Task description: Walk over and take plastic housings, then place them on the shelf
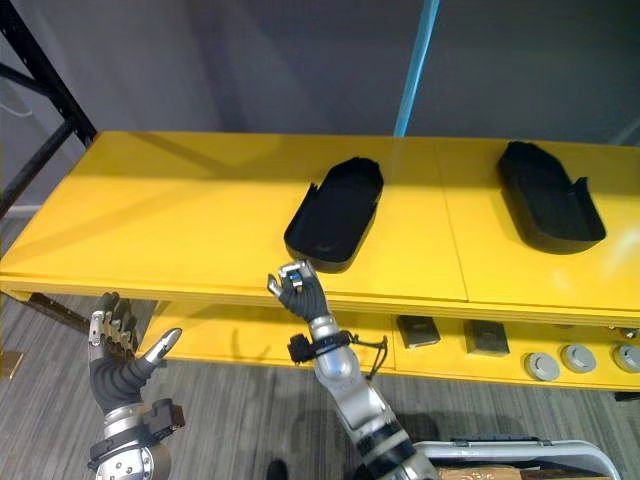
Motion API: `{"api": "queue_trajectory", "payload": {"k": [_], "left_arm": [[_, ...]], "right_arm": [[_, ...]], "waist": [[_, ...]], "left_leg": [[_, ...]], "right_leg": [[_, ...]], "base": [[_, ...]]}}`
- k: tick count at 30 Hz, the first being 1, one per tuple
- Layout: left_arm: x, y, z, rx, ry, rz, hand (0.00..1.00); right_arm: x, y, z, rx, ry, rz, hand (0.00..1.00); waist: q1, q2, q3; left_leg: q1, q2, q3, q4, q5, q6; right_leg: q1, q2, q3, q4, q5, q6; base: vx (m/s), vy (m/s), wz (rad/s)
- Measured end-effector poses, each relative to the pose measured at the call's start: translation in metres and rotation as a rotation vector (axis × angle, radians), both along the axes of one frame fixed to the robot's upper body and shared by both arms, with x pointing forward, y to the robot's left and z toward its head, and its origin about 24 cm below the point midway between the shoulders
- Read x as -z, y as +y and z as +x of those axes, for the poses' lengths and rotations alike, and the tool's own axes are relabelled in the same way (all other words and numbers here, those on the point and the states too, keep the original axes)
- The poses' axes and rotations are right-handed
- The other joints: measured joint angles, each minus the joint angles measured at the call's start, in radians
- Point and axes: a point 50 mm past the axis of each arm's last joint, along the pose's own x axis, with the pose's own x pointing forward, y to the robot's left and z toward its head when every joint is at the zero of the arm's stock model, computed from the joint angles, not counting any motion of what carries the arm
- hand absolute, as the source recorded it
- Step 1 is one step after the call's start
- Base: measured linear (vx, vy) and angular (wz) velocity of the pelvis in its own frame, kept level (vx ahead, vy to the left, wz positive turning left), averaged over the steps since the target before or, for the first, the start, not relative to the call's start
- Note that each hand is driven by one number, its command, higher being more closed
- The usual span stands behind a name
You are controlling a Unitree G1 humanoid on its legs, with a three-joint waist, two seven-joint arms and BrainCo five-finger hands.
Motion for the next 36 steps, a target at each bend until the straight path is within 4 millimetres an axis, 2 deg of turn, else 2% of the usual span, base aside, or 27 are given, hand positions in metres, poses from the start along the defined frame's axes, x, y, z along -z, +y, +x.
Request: {"api": "queue_trajectory", "payload": {"k": [7,12,22,24,27,30,31,32,35,36], "left_arm": [[-0.010,-0.001,0.006,0.022,-0.078,-0.053,0.00],[-0.012,-0.001,0.008,0.030,-0.092,-0.074,0.00],[-0.016,0.000,0.012,0.040,-0.114,-0.108,0.00],[-0.016,-0.001,0.012,0.046,-0.115,-0.109,0.00],[-0.015,-0.002,0.012,0.051,-0.113,-0.109,0.00],[-0.017,-0.003,0.013,0.053,-0.120,-0.103,0.00],[-0.018,-0.003,0.014,0.053,-0.124,-0.093,0.00],[-0.019,-0.004,0.014,0.054,-0.129,-0.087,0.00],[-0.022,-0.008,0.016,0.077,-0.137,-0.059,0.00],[-0.022,-0.009,0.017,0.083,-0.134,-0.035,0.00]], "right_arm": [[-0.031,-0.036,0.030,0.194,-0.058,0.041,1.00],[-0.044,-0.057,0.037,0.298,-0.087,0.063,1.00],[-0.053,-0.064,0.039,0.345,-0.106,0.104,1.00],[-0.049,-0.063,0.034,0.336,-0.104,0.115,1.00],[-0.031,-0.060,0.008,0.300,-0.095,0.162,1.00],[-0.009,-0.057,-0.024,0.240,-0.066,0.167,1.00],[-0.004,-0.059,-0.036,0.226,-0.062,0.173,0.00],[-0.002,-0.061,-0.042,0.225,-0.060,0.177,0.00],[0.006,-0.081,-0.066,0.266,-0.051,0.185,0.00],[0.009,-0.090,-0.073,0.296,-0.048,0.184,0.00]], "waist": [[0.004,0.026,0.062],[-0.001,0.033,0.083],[-0.008,0.042,0.109],[-0.009,0.044,0.110],[-0.013,0.043,0.110],[-0.041,0.041,0.110],[-0.051,0.038,0.108],[-0.058,0.037,0.107],[-0.073,0.009,0.086],[-0.093,-0.008,0.065]], "left_leg": [[-0.037,-0.003,-0.016,0.001,0.008,0.004],[-0.046,-0.003,-0.015,0.001,0.008,0.004],[-0.043,-0.006,-0.015,0.001,0.008,0.004],[-0.042,-0.006,-0.015,0.001,0.007,0.004],[-0.034,-0.006,-0.013,0.001,0.007,0.003],[-0.005,-0.005,-0.009,0.001,-0.001,-0.004],[0.007,-0.004,0.000,0.000,-0.008,-0.006],[0.014,-0.004,0.006,0.000,-0.010,-0.006],[0.054,0.007,0.047,0.000,-0.035,-0.013],[0.066,0.012,0.062,0.000,-0.040,-0.016]], "right_leg": [[-0.028,-0.004,-0.021,-0.001,0.001,0.001],[-0.035,-0.004,-0.021,-0.002,0.001,0.001],[-0.032,-0.008,-0.021,-0.001,0.001,0.001],[-0.030,-0.008,-0.021,-0.001,0.000,0.001],[-0.022,-0.008,-0.021,-0.001,0.000,0.002],[0.007,-0.007,-0.020,-0.001,-0.004,0.006],[0.016,-0.007,-0.015,-0.001,-0.006,0.010],[0.020,-0.006,-0.011,-0.001,-0.007,0.011],[0.041,0.005,0.033,-0.003,-0.011,0.014],[0.046,0.011,0.043,-0.004,-0.013,0.013]], "base": [[-0.01,0.001,0.08],[0.00,0.000,0.00],[-0.01,-0.002,0.01],[-0.03,-0.004,0.03],[0.00,0.000,0.00],[0.01,0.003,-0.02],[0.02,0.007,-0.13],[0.01,0.003,-0.28],[0.02,-0.008,-0.40],[0.02,-0.014,-0.38]]}}
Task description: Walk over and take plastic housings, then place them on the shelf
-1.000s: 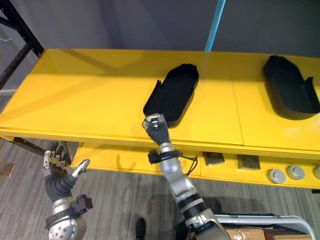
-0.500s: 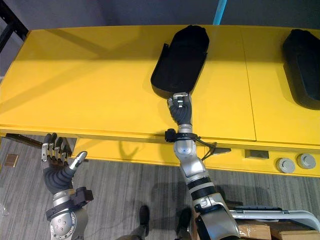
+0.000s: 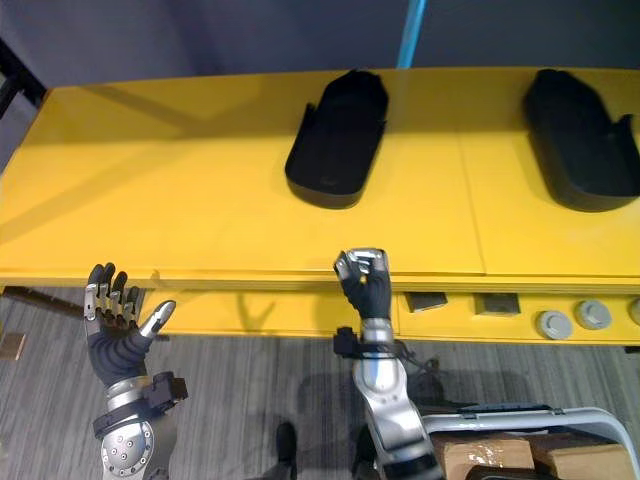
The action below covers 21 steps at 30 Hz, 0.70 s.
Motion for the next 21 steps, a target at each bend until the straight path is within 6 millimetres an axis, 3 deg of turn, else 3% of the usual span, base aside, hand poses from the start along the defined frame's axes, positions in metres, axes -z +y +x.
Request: {"api": "queue_trajectory", "payload": {"k": [4,5,6,7,9,10,11,13,15,17,18,19,20,21], "left_arm": [[0.000,-0.003,0.001,0.010,0.003,0.028,0.00],[0.000,-0.003,0.001,0.009,0.007,0.027,0.00],[0.000,-0.002,0.001,0.007,0.007,0.027,0.00],[0.001,0.000,0.001,-0.005,0.008,0.024,0.00],[0.002,0.002,0.001,-0.015,0.014,0.022,0.00],[0.003,0.002,0.001,-0.017,0.019,0.016,0.00],[0.006,0.000,0.002,-0.014,0.031,0.010,0.00],[0.009,-0.003,0.004,-0.001,0.044,0.000,0.00],[0.005,-0.011,0.011,0.030,0.022,-0.009,0.00],[0.003,-0.016,0.016,0.065,0.012,0.008,0.00],[0.002,-0.019,0.017,0.087,0.010,0.026,0.00],[0.000,-0.023,0.022,0.109,-0.001,0.040,0.00],[-0.001,-0.025,0.026,0.119,-0.005,0.040,0.00],[-0.004,-0.026,0.029,0.122,-0.018,0.037,0.00]], "right_arm": [[0.007,-0.037,-0.019,0.149,0.019,-0.001,0.00],[0.012,-0.046,-0.024,0.189,0.042,-0.008,0.00],[0.014,-0.049,-0.026,0.200,0.051,-0.011,0.00],[0.016,-0.051,-0.027,0.206,0.060,-0.023,0.00],[0.018,-0.054,-0.029,0.207,0.073,-0.050,0.00],[0.021,-0.057,-0.031,0.211,0.093,-0.065,0.00],[0.025,-0.065,-0.036,0.234,0.116,-0.083,0.00],[0.038,-0.082,-0.052,0.306,0.186,-0.086,0.00],[0.046,-0.094,-0.074,0.375,0.245,-0.080,0.00],[0.048,-0.089,-0.084,0.371,0.260,-0.052,0.00],[0.044,-0.081,-0.081,0.340,0.237,-0.040,0.00],[0.043,-0.076,-0.076,0.327,0.220,-0.019,0.00],[0.043,-0.075,-0.074,0.327,0.216,-0.010,0.00],[0.046,-0.073,-0.067,0.321,0.221,-0.013,0.00]], "waist": [[-0.029,-0.045,-0.060],[-0.032,-0.048,-0.083],[-0.032,-0.048,-0.092],[-0.032,-0.040,-0.098],[-0.039,-0.029,-0.107],[-0.038,-0.019,-0.113],[-0.041,-0.001,-0.123],[-0.074,0.008,-0.144],[-0.102,0.004,-0.147],[-0.098,-0.017,-0.144],[-0.096,-0.016,-0.145],[-0.082,-0.016,-0.142],[-0.073,-0.015,-0.140],[-0.062,-0.007,-0.139]], "left_leg": [[0.072,0.025,0.112,0.018,-0.041,-0.007],[0.092,0.045,0.170,0.089,-0.100,-0.015],[0.089,0.057,0.185,0.142,-0.131,-0.017],[0.077,0.089,0.178,0.269,-0.202,-0.026],[0.049,0.109,0.063,0.410,-0.270,-0.027],[0.029,0.099,-0.123,0.511,-0.319,-0.041],[0.023,0.076,-0.306,0.570,-0.364,-0.087],[0.048,0.035,-0.440,0.576,-0.409,-0.097],[0.052,0.014,-0.407,0.552,-0.442,-0.051],[0.034,0.003,-0.283,0.550,-0.454,-0.028],[0.006,0.011,-0.187,0.556,-0.441,0.014],[-0.007,0.026,-0.087,0.524,-0.425,0.028],[-0.010,0.038,-0.042,0.506,-0.407,0.032],[-0.012,0.057,0.037,0.461,-0.372,0.032]], "right_leg": [[0.021,0.032,0.119,0.004,0.000,-0.001],[0.036,0.050,0.191,0.010,0.000,-0.001],[0.035,0.060,0.226,0.017,0.000,-0.001],[0.035,0.081,0.297,0.038,0.000,-0.001],[0.027,0.113,0.377,0.060,-0.002,-0.004],[0.007,0.142,0.457,0.091,-0.011,-0.003],[-0.027,0.177,0.515,0.150,-0.036,0.004],[-0.078,0.202,0.579,0.232,-0.061,0.026],[-0.123,0.204,0.638,0.251,-0.045,0.055],[-0.145,0.194,0.726,0.180,0.052,0.084],[-0.141,0.183,0.724,0.041,0.208,0.092],[-0.157,0.161,0.497,0.029,0.244,0.040],[-0.168,0.148,0.374,0.079,0.180,-0.011],[-0.181,0.120,0.239,0.192,0.057,-0.049]], "base": [[0.02,-0.011,-0.91],[0.03,-0.006,-1.37],[0.05,-0.015,-1.74],[0.05,-0.018,-1.56],[0.03,0.002,-1.65],[-0.02,0.066,-1.92],[-0.04,0.101,-1.83],[-0.08,0.189,-1.17],[-0.14,0.259,-1.02],[-0.24,0.275,-1.61],[-0.35,0.187,-2.25],[-0.35,0.125,-2.26],[-0.38,0.146,-2.11],[-0.29,0.142,-1.93]]}}
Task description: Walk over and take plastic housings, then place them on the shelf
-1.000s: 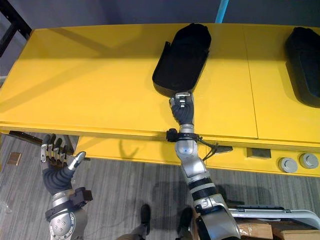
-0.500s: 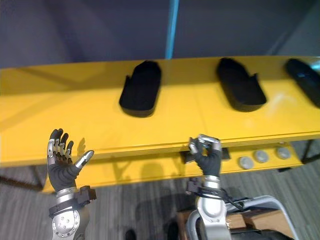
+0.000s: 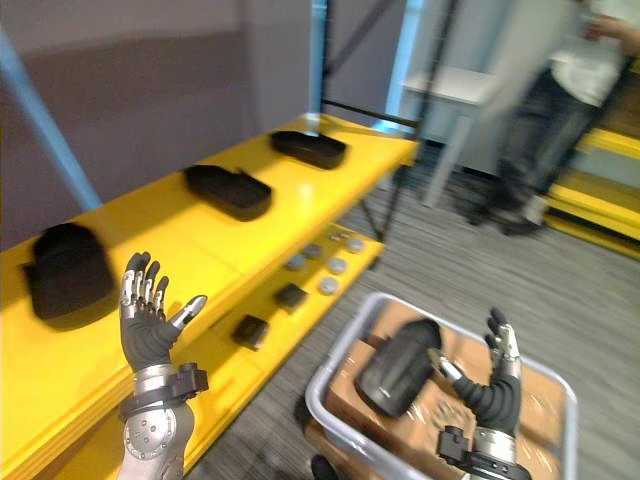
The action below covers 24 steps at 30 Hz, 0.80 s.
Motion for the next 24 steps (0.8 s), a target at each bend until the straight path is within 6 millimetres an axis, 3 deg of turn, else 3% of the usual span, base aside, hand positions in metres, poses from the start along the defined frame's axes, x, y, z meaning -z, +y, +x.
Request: {"api": "queue_trajectory", "payload": {"k": [1,3,4,6,7,8,10,11,14,15,16,20,22,23,24], "left_arm": [[-0.003,0.001,0.002,-0.003,-0.014,0.000,0.00],[-0.003,-0.001,0.005,0.005,-0.014,-0.002,0.00],[0.000,-0.002,0.008,0.015,0.004,-0.005,0.00],[0.005,-0.002,0.010,0.026,0.030,0.008,0.00],[0.007,-0.002,0.011,0.029,0.039,0.016,0.00],[0.010,0.000,0.012,0.024,0.056,0.016,0.00],[0.017,0.000,0.014,0.027,0.094,0.027,0.00],[0.030,0.004,0.017,0.011,0.157,0.030,0.00],[0.053,0.008,0.021,-0.026,0.274,0.065,0.00],[0.058,0.008,0.021,-0.027,0.300,0.070,0.00],[0.067,0.007,0.021,-0.028,0.345,0.079,0.00],[0.088,0.021,0.018,-0.080,0.439,0.079,0.00],[0.098,0.032,0.013,-0.129,0.489,0.072,0.00],[0.100,0.035,0.011,-0.142,0.501,0.079,0.00],[0.104,0.040,0.008,-0.161,0.525,0.087,0.00]], "right_arm": [[0.007,0.002,0.005,-0.006,0.025,0.004,0.00],[0.020,0.002,0.008,-0.006,0.080,0.018,0.00],[0.031,0.002,0.010,-0.007,0.129,0.028,0.00],[0.041,0.002,0.010,-0.012,0.185,0.039,0.00],[0.045,0.004,0.013,-0.026,0.202,0.042,0.00],[0.049,0.005,0.016,-0.042,0.223,0.040,0.00],[0.061,0.012,0.018,-0.076,0.282,0.055,0.00],[0.067,0.021,0.020,-0.123,0.313,0.062,0.00],[0.068,0.022,0.030,-0.133,0.312,0.053,0.00],[0.069,0.020,0.032,-0.126,0.318,0.048,0.00],[0.071,0.014,0.035,-0.108,0.332,0.036,0.00],[0.081,0.001,0.050,-0.043,0.373,0.041,0.00],[0.083,0.000,0.062,-0.023,0.394,0.037,0.00],[0.083,0.001,0.065,-0.020,0.397,0.040,0.00],[0.083,0.005,0.068,-0.014,0.393,0.057,0.00]], "waist": [[0.002,0.000,0.005],[-0.001,-0.002,0.010],[0.001,-0.002,0.011],[0.007,-0.005,0.010],[0.014,-0.005,0.010],[0.012,0.016,0.016],[0.012,0.024,0.014],[0.017,0.025,0.015],[0.025,0.032,0.025],[0.025,0.031,0.030],[0.033,0.031,0.031],[0.043,0.031,0.037],[0.067,0.058,0.043],[0.074,0.061,0.046],[0.080,0.054,0.049]], "left_leg": [[-0.002,0.013,0.056,-0.034,0.037,-0.005],[-0.007,0.028,0.112,-0.065,0.067,-0.012],[-0.006,0.035,0.150,-0.083,0.078,-0.018],[-0.006,0.038,0.200,-0.121,0.089,-0.022],[-0.007,0.043,0.227,-0.139,0.094,-0.023],[-0.007,0.066,0.244,-0.156,0.098,-0.036],[0.005,0.116,0.263,-0.158,0.128,-0.073],[0.015,0.187,0.270,-0.100,0.135,-0.107],[-0.032,0.266,0.214,0.097,0.142,-0.095],[-0.055,0.268,0.170,0.140,0.141,-0.096],[-0.088,0.246,0.077,0.174,0.118,-0.129],[-0.142,0.217,0.016,0.026,0.115,-0.140],[-0.122,0.220,-0.008,-0.151,0.207,-0.148],[-0.110,0.218,-0.008,-0.171,0.265,-0.171],[-0.105,0.197,-0.008,-0.190,0.328,-0.166]], "right_leg": [[0.007,-0.024,-0.012,0.085,-0.103,0.035],[0.050,-0.076,-0.006,0.153,-0.206,0.061],[0.070,-0.109,-0.018,0.178,-0.251,0.068],[0.099,-0.144,-0.057,0.142,-0.278,0.110],[0.108,-0.150,-0.090,0.089,-0.284,0.099],[0.113,-0.130,-0.127,0.042,-0.268,0.081],[0.158,-0.078,-0.135,-0.055,-0.184,0.046],[0.188,-0.020,-0.120,-0.078,-0.168,0.016],[0.228,0.023,-0.107,-0.082,-0.173,-0.007],[0.242,0.021,-0.104,-0.083,-0.175,-0.010],[0.253,0.010,-0.110,-0.084,-0.177,-0.013],[0.269,-0.038,-0.142,-0.102,-0.179,-0.010],[0.272,-0.038,-0.146,-0.107,-0.183,0.021],[0.277,-0.040,-0.142,-0.111,-0.183,0.030],[0.286,-0.061,-0.147,-0.122,-0.181,0.051]], "base": [[-0.21,0.103,-1.80],[-0.18,-0.040,-1.23],[-0.17,-0.117,-0.98],[-0.13,-0.172,-0.88],[-0.10,-0.203,-0.89],[-0.08,-0.268,-0.80],[-0.02,-0.282,-0.64],[0.06,-0.299,-0.55],[0.09,-0.254,-0.40],[0.11,-0.172,-0.01],[0.07,-0.080,0.04],[0.05,0.079,0.26],[0.02,0.240,0.05],[0.04,0.286,-0.09],[0.06,0.274,0.17]]}}
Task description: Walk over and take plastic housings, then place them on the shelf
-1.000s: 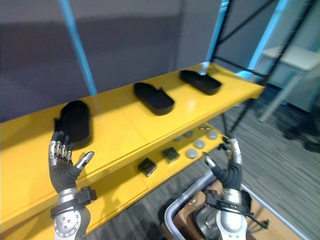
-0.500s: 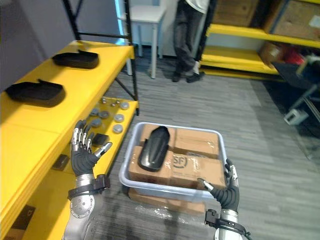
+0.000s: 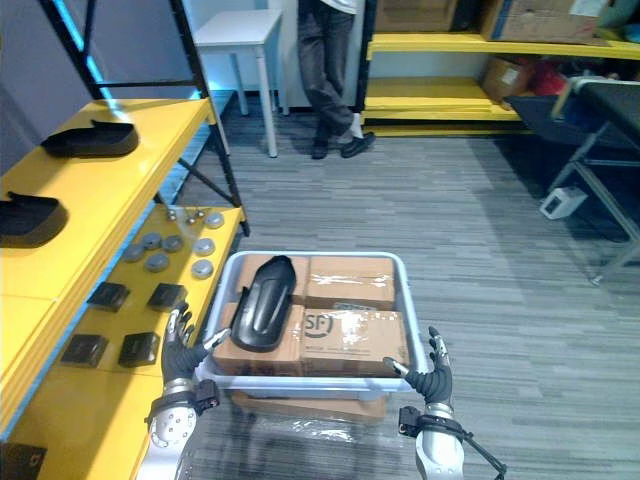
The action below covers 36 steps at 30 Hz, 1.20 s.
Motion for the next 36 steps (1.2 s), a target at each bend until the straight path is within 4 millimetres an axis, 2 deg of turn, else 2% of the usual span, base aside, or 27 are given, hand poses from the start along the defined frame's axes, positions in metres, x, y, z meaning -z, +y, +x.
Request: {"api": "queue_trajectory", "payload": {"k": [1,3,4,6,8,9,11,12,13,16,19,23,24,27,31,32,36], "left_arm": [[0.002,0.004,-0.002,-0.012,0.014,0.019,0.00],[0.002,0.005,-0.003,-0.005,0.022,0.049,0.00],[0.003,0.008,-0.005,-0.010,0.031,0.077,0.00],[0.004,0.012,-0.007,-0.021,0.039,0.101,0.00],[0.004,0.015,-0.007,-0.030,0.041,0.115,0.00],[0.004,0.015,-0.005,-0.027,0.042,0.115,0.00],[0.010,0.014,-0.001,-0.016,0.067,0.082,0.00],[0.011,0.013,0.000,-0.015,0.068,0.069,0.00],[0.014,0.012,0.002,-0.009,0.080,0.050,0.00],[0.021,0.011,0.009,-0.004,0.109,0.007,0.00],[0.024,0.007,0.018,0.010,0.124,-0.008,0.00],[0.024,0.005,0.030,0.010,0.123,-0.047,0.00],[0.023,0.005,0.032,0.007,0.117,-0.059,0.00],[0.022,0.003,0.037,0.007,0.118,-0.069,0.00],[0.026,0.000,0.044,0.009,0.147,-0.069,0.00],[0.027,0.000,0.045,0.006,0.156,-0.068,0.00],[0.028,0.000,0.048,-0.011,0.166,-0.075,0.00]], "right_arm": [[-0.001,0.005,0.002,0.008,-0.003,-0.006,0.00],[-0.003,0.008,0.006,0.008,-0.009,-0.023,0.00],[-0.008,0.012,0.019,-0.002,-0.014,-0.037,0.00],[-0.021,0.017,0.037,-0.008,-0.047,-0.044,0.00],[-0.052,0.026,0.070,-0.003,-0.125,-0.067,0.00],[-0.064,0.028,0.080,0.006,-0.149,-0.071,0.00],[-0.103,0.028,0.113,0.066,-0.209,-0.060,0.00],[-0.114,0.026,0.120,0.083,-0.229,-0.057,0.00],[-0.135,0.020,0.128,0.121,-0.266,-0.060,0.00],[-0.172,0.006,0.143,0.190,-0.314,-0.090,0.00],[-0.186,-0.002,0.152,0.218,-0.299,-0.111,0.00],[-0.184,-0.014,0.158,0.249,-0.222,-0.127,0.00],[-0.182,-0.016,0.159,0.255,-0.197,-0.131,0.00],[-0.184,-0.018,0.161,0.260,-0.185,-0.146,0.00],[-0.189,-0.016,0.161,0.263,-0.201,-0.158,0.00],[-0.189,-0.012,0.162,0.257,-0.207,-0.154,1.00],[-0.189,-0.009,0.162,0.258,-0.217,-0.177,1.00]], "waist": [[0.003,-0.018,0.002],[0.020,-0.030,0.008],[0.039,-0.037,0.014],[0.057,-0.047,0.033],[0.084,-0.057,0.067],[0.090,-0.058,0.086],[0.107,-0.057,0.135],[0.114,-0.057,0.153],[0.128,-0.056,0.175],[0.141,-0.055,0.202],[0.151,-0.050,0.223],[0.155,-0.039,0.235],[0.164,-0.038,0.241],[0.174,-0.028,0.256],[0.174,-0.027,0.263],[0.173,-0.028,0.263],[0.164,-0.029,0.264]], "left_leg": [[0.001,-0.045,-0.001,-0.027,0.008,0.013],[0.001,-0.094,0.001,-0.063,0.028,0.036],[-0.009,-0.133,0.000,-0.082,0.043,0.057],[-0.024,-0.156,-0.002,-0.081,0.045,0.063],[-0.079,-0.169,-0.023,-0.069,0.050,0.072],[-0.086,-0.170,-0.027,-0.069,0.054,0.077],[-0.127,-0.171,-0.051,-0.065,0.062,0.086],[-0.130,-0.171,-0.054,-0.065,0.064,0.086],[-0.147,-0.171,-0.061,-0.061,0.067,0.088],[-0.204,-0.172,-0.079,-0.059,0.077,0.091],[-0.230,-0.174,-0.082,-0.058,0.081,0.095],[-0.282,-0.170,-0.107,-0.054,0.089,0.096],[-0.293,-0.165,-0.106,-0.053,0.090,0.095],[-0.315,-0.153,-0.107,-0.046,0.091,0.096],[-0.328,-0.151,-0.108,-0.048,0.097,0.097],[-0.332,-0.150,-0.107,-0.052,0.100,0.098],[-0.337,-0.151,-0.108,-0.082,0.123,0.098]], "right_leg": [[-0.004,-0.042,-0.014,0.000,-0.002,0.021],[-0.013,-0.086,-0.024,-0.002,0.002,0.044],[-0.020,-0.118,-0.037,-0.014,0.013,0.063],[-0.022,-0.139,-0.047,-0.029,0.021,0.075],[-0.057,-0.146,-0.060,-0.032,0.033,0.084],[-0.060,-0.146,-0.069,-0.032,0.034,0.084],[-0.085,-0.145,-0.089,-0.030,0.036,0.084],[-0.087,-0.145,-0.096,-0.030,0.037,0.083],[-0.099,-0.143,-0.102,-0.029,0.038,0.082],[-0.146,-0.139,-0.111,-0.024,0.047,0.082],[-0.170,-0.138,-0.112,-0.024,0.056,0.083],[-0.208,-0.129,-0.132,-0.023,0.067,0.079],[-0.221,-0.124,-0.131,-0.022,0.073,0.078],[-0.243,-0.113,-0.131,-0.022,0.094,0.075],[-0.258,-0.109,-0.130,-0.022,0.106,0.065],[-0.265,-0.108,-0.129,-0.021,0.108,0.064],[-0.283,-0.107,-0.128,-0.017,0.108,0.064]], "base": [[0.06,0.256,0.33],[0.09,0.217,0.36],[0.10,0.191,0.28],[0.09,0.135,0.23],[0.05,0.085,0.29],[0.02,0.031,0.29],[-0.01,0.019,0.27],[-0.01,0.019,0.21],[0.00,0.010,0.13],[0.01,0.022,0.17],[0.02,0.011,0.02],[0.02,0.018,0.12],[0.00,0.000,0.00],[0.01,0.015,-0.07],[0.01,0.010,-0.03],[0.01,0.018,-0.05],[0.00,0.000,0.00]]}}
